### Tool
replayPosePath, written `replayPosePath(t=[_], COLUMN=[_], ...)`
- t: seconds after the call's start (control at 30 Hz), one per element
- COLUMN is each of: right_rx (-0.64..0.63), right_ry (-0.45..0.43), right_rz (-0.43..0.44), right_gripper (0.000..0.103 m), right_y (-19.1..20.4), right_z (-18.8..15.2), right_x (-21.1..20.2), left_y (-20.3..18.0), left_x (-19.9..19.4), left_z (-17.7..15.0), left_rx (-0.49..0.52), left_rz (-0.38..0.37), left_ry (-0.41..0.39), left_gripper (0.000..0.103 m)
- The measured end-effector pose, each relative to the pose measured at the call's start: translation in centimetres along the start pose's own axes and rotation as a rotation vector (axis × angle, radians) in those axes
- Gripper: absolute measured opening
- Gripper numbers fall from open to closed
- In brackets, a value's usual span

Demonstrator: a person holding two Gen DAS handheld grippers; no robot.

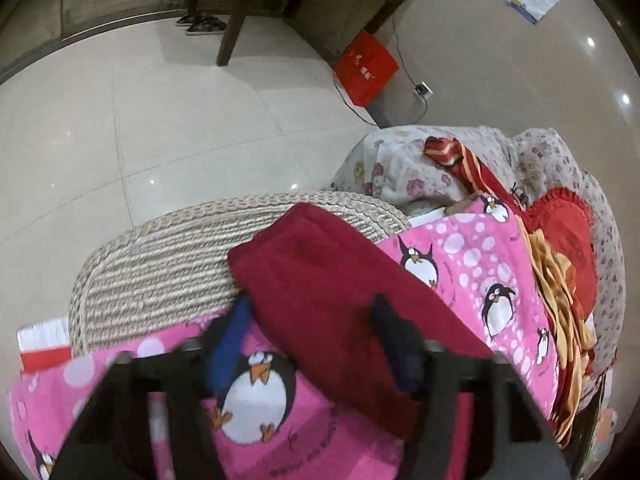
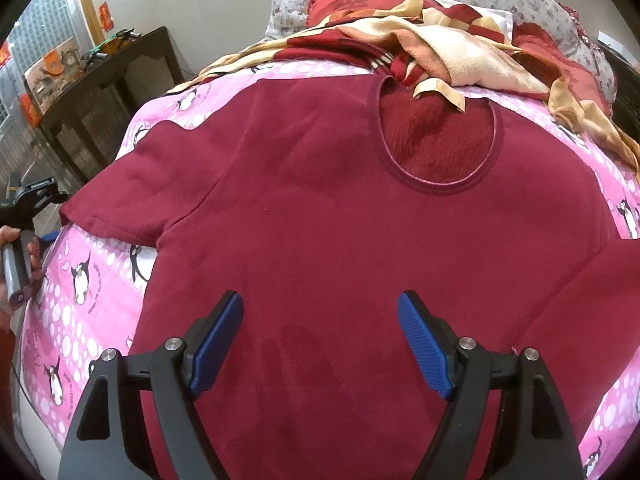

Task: Fold small clothes
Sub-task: 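Grasp the sweater sleeve cuff nearest the left gripper and lift it, then fold the held sleeve across the sweater body toward the right gripper, release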

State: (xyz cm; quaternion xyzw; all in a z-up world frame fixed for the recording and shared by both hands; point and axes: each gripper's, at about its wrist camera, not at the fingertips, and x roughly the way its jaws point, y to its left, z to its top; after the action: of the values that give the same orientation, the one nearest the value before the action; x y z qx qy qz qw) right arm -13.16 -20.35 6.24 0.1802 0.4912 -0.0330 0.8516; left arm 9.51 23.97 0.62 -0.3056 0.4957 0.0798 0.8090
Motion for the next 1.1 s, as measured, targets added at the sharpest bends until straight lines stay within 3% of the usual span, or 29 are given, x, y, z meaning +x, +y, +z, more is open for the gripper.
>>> replayPosePath(t=[0.1, 0.2, 0.33, 0.5, 0.67, 0.77, 0.97, 1.1], right_rx=[0.003, 0.004, 0.006, 0.04, 0.058, 0.068, 0.103, 0.118], right_ry=[0.004, 0.003, 0.002, 0.003, -0.009, -0.018, -0.018, -0.019], right_rz=[0.003, 0.005, 0.001, 0.008, 0.005, -0.005, -0.02, -0.023], right_gripper=[0.094, 0.094, 0.094, 0.094, 0.094, 0.094, 0.094, 0.094], right_y=[-0.1, -0.2, -0.5, -1.0, -1.5, -2.0, -3.4, -3.9], right_z=[-0.1, -0.2, -0.3, -0.7, -0.9, -1.0, -1.5, -1.7], right_x=[0.0, -0.1, -0.2, -0.4, -1.2, -1.7, -2.3, -2.5], left_y=[0.0, -1.0, -4.4, -10.7, -17.1, -20.2, -23.3, -23.4], left_x=[-0.1, -1.9, -5.9, -10.5, -11.7, -11.3, -9.9, -9.3], left_z=[0.4, 0.2, -1.4, -5.6, -11.0, -14.6, -20.3, -22.4], left_rx=[0.012, 0.06, 0.195, 0.403, 0.582, 0.672, 0.761, 0.784], left_rz=[-0.009, -0.03, -0.057, -0.179, -0.309, -0.345, -0.386, -0.391], left_ry=[-0.002, -0.06, -0.169, -0.23, -0.188, -0.158, -0.074, -0.036], left_gripper=[0.018, 0.013, 0.011, 0.011, 0.011, 0.011, 0.011, 0.011])
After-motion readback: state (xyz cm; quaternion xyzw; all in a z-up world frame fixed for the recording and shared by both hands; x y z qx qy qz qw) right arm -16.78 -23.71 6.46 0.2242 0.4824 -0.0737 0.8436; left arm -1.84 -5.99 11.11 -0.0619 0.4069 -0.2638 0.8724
